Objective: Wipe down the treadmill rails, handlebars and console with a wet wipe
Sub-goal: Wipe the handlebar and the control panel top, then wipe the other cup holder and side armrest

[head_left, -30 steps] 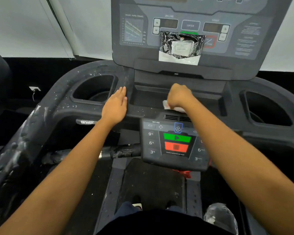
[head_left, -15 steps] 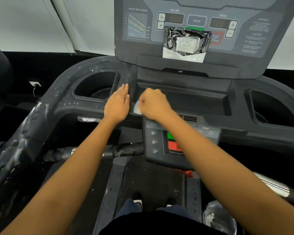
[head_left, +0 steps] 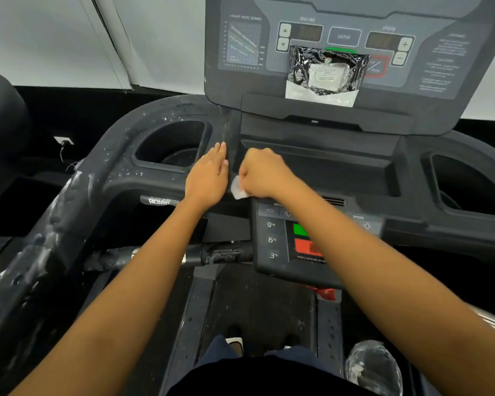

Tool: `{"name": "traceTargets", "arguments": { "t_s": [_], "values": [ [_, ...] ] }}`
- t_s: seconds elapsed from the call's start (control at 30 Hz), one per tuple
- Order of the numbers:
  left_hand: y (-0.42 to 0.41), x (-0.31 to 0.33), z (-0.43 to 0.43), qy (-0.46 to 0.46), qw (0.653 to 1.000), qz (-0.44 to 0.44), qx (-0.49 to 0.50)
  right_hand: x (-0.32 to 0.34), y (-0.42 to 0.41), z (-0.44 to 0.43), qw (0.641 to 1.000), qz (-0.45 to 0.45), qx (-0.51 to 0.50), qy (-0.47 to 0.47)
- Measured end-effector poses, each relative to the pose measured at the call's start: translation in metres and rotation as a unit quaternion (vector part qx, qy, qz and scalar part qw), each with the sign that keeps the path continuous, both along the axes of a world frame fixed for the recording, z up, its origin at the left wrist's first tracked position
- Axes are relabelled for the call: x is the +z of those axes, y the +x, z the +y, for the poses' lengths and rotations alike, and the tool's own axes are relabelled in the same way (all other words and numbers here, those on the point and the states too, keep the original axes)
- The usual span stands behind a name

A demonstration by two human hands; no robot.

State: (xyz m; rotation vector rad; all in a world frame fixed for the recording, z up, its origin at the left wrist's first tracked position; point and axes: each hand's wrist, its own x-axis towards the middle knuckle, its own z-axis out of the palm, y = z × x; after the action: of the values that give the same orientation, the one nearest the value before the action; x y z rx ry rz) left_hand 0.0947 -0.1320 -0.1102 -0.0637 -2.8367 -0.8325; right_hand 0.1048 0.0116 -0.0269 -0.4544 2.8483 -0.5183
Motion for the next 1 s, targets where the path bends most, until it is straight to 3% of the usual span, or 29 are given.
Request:
{"name": "traceTargets", "arguments": {
  "t_s": [0.1, 0.23, 0.33, 0.43, 0.57, 0.63, 0.77, 0.87, 1.0],
  "values": [
    [0.001, 0.002, -0.001, -0.005, 1.000, 0.002, -0.002, -0.005, -0.002, -0.002, 0.996, 0.015, -0.062, -0.059],
    [0.000, 0.005, -0.006, -0.005, 1.000, -0.004, -0.027, -0.007, -0.006, 0.017, 0.988, 0.058, -0.145, -0.015],
    [-0.001, 0.006, -0.016, -0.027, 0.998, 0.002, -0.055, -0.009, 0.010, -0.010, 0.991, 0.082, -0.107, 0.015],
    [-0.001, 0.001, -0.037, -0.123, 0.991, 0.042, -0.031, -0.017, 0.027, -0.044, 0.992, 0.124, -0.019, -0.007],
    [0.005, -0.001, -0.067, -0.178, 0.983, 0.010, 0.040, -0.032, 0.013, -0.052, 0.995, 0.093, 0.040, -0.024],
    [0.010, -0.003, -0.077, -0.177, 0.983, -0.014, 0.044, -0.044, -0.008, -0.053, 0.996, 0.058, 0.065, 0.023],
    [0.011, -0.007, -0.085, -0.180, 0.984, -0.010, 0.015, -0.040, -0.052, -0.052, 0.999, -0.029, 0.024, 0.037],
    [0.008, -0.004, -0.085, -0.187, 0.982, 0.000, 0.020, -0.034, -0.054, -0.061, 0.998, -0.034, -0.009, 0.056],
    [0.007, -0.003, -0.085, -0.198, 0.979, 0.031, 0.022, -0.050, 0.015, -0.091, 0.996, 0.011, -0.001, 0.084]
  ]
}}
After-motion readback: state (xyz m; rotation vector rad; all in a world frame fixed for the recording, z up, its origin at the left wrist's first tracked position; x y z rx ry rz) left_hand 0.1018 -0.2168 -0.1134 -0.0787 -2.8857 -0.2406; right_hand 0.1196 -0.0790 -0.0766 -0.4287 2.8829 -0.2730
